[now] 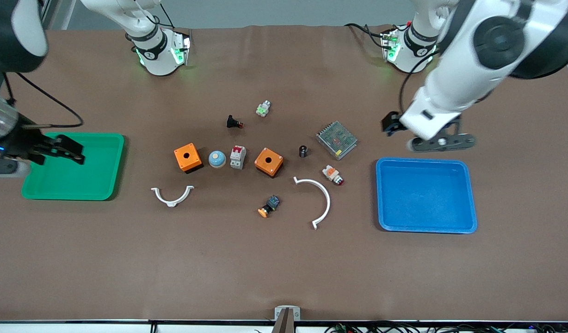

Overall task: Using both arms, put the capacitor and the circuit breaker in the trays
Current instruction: 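Move the left gripper toward the capacitor while the right gripper moves toward the breaker, then grasp the black capacitor with the left gripper while the right gripper grasps the breaker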

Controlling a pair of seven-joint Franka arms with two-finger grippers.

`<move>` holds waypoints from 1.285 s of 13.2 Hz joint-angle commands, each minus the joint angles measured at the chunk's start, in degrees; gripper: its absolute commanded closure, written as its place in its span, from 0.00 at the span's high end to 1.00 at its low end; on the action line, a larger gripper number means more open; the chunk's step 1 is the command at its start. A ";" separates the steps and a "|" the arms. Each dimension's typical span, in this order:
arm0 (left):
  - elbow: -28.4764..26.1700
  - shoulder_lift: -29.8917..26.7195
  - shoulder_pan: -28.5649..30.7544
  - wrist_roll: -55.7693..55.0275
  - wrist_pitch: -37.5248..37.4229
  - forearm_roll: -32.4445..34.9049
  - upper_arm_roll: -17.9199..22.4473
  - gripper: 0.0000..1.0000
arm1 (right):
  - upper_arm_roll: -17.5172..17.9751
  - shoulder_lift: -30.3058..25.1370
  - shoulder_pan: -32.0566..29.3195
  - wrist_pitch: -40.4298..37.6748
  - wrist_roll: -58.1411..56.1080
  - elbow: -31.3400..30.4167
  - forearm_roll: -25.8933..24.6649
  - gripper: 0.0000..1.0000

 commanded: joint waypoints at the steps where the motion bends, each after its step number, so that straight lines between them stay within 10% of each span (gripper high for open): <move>1: -4.03 3.22 -5.09 -8.53 7.20 -0.13 0.14 1.00 | -0.33 2.60 3.14 -1.03 0.31 1.41 0.18 1.00; 7: -9.93 13.85 -15.12 -27.69 25.49 4.35 0.14 0.97 | -0.25 5.95 14.74 -1.57 11.80 -2.62 2.53 1.00; 17: -11.52 23.54 -20.06 -36.86 35.98 5.41 0.23 0.72 | -0.25 6.83 25.13 24.61 24.30 -22.48 10.28 1.00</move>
